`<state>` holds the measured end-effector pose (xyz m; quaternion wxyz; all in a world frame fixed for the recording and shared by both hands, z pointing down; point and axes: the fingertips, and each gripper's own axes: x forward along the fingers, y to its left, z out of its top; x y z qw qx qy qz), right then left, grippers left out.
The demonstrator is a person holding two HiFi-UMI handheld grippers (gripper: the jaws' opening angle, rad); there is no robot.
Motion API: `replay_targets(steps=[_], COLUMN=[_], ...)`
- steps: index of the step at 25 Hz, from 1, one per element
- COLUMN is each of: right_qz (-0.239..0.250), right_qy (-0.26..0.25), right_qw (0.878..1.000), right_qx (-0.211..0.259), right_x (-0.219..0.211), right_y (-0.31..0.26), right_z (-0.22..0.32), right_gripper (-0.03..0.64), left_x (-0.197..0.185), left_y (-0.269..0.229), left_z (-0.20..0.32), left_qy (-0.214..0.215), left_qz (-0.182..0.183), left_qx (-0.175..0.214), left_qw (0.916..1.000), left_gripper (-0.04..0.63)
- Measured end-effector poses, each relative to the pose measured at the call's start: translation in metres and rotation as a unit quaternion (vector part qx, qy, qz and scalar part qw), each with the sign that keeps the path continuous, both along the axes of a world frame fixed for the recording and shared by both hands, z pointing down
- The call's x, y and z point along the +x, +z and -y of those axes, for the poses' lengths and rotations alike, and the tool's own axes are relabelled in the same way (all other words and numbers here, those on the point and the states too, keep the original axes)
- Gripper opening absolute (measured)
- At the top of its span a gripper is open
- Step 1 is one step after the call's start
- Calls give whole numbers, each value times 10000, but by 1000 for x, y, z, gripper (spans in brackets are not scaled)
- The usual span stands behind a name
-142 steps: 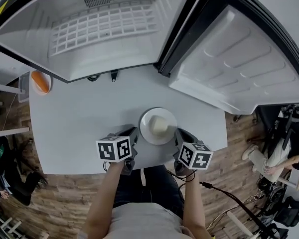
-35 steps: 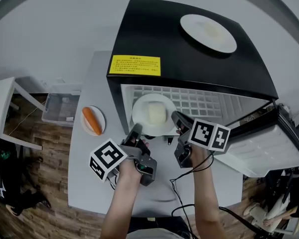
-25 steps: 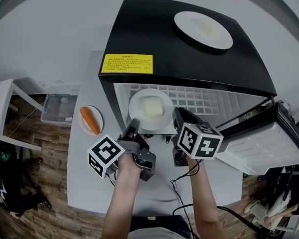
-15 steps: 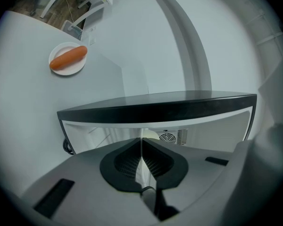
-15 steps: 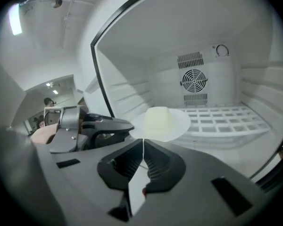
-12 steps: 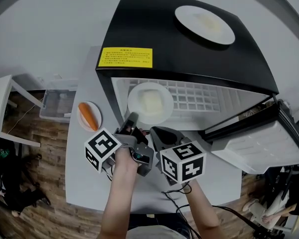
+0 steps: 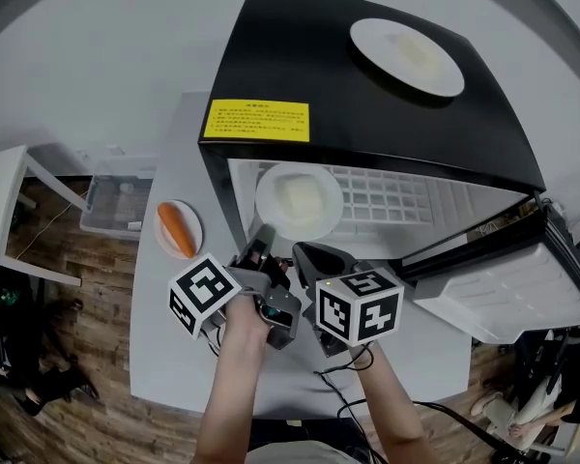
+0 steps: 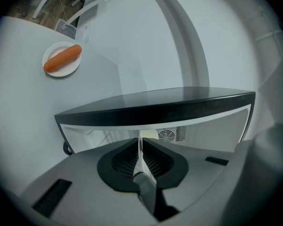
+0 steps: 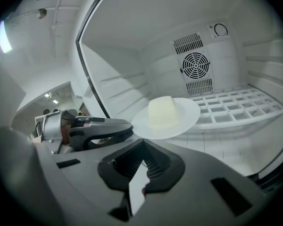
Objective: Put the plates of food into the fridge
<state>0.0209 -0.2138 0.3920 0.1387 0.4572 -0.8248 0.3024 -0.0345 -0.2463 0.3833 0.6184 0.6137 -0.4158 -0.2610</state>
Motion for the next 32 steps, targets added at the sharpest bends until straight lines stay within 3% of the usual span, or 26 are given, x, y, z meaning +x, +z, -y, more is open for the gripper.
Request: replay_targets(steps=[5, 9, 12, 15, 18, 22, 26, 28, 32], right_qz=[53, 85, 89, 56, 46, -243, -662, -687, -371], right_qy=[27, 181, 301, 347, 466, 848, 1211, 1389, 1801], right_qw=[9999, 9998, 9995, 9990, 9963, 9834, 9553, 9450, 9379], right_qx=[-85, -90, 11, 292, 725, 1587, 2616, 2880, 2941], right_x=[-1, 1, 3, 3, 4, 11, 16, 18, 31], right_y=[2, 5, 4, -1, -13, -44, -81, -91, -96], right_z=[18, 31, 38, 32, 17, -11, -44, -59, -82], right_gripper=[14, 14, 14, 14, 14, 14, 14, 14, 14], left_x=[-11, -14, -17, -19, -17, -11, -5, -2, 6], left_y=[1, 3, 2, -4, -15, -32, -55, -62, -69], left_z=[-10, -21, -27, -33, -39, -51, -68, -77, -92], left_qy=[-29, 63, 145, 264, 485, 724, 751, 779, 932], left_qz=[10, 231, 553, 1163, 2038, 3235, 4087, 4252, 4269], left_qx=[111, 272, 462, 887, 1632, 2556, 3199, 3371, 3547], left_qw=[9999, 9993, 9973, 9889, 9641, 9082, 8514, 8364, 8266], left_gripper=[17, 17, 17, 17, 17, 17, 12, 9, 8])
